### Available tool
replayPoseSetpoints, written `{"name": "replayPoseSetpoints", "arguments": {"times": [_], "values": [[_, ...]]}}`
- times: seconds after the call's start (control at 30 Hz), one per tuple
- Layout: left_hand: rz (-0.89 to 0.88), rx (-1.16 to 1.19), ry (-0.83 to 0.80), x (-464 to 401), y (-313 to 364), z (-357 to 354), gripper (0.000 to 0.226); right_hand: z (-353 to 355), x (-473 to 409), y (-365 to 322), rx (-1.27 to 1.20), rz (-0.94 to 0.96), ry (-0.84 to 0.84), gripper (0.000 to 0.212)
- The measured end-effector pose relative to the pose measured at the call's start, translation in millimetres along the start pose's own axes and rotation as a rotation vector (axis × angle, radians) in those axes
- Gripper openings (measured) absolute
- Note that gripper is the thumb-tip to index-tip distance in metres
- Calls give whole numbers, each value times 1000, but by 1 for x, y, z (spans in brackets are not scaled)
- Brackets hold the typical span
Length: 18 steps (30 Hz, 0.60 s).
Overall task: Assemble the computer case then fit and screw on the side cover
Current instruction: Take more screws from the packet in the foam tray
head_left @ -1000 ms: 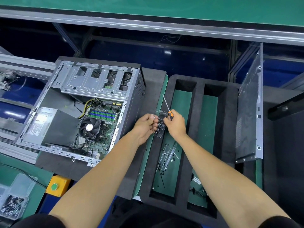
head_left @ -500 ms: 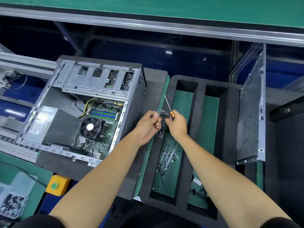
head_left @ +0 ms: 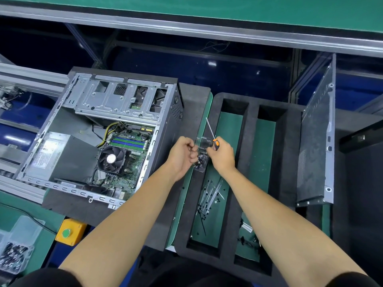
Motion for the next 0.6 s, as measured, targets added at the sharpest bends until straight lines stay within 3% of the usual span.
{"name": "replayPoseSetpoints", "arguments": {"times": [0.07,0.17,0.23,0.37,0.6], "values": [[-53,-111,148,-5,5,11,29,0,0,-1,-1,-6,-12,33],[-208,-617,287,-9,19,22,37,0,-1,-2,1,-11,-23,34],[-258,-852,278,-10,20,23,30,1,-1,-2,2,-10,-25,35],[-222,-1060,244,-12,17,29,15,1,-1,-1,8,6,-30,37],[-162,-1420,199,-9,10,28,31,0,2,-3,39,30,-17,35]]}}
Point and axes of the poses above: each hand's wrist, its own x-axis away from the middle knuckle, its own z-axis out of the back of the hand, y = z × x, the point moved 7 cm from there along -x, towards the middle knuckle, and after that the axes turned 12 degrees about x, right-handed, at the moved point
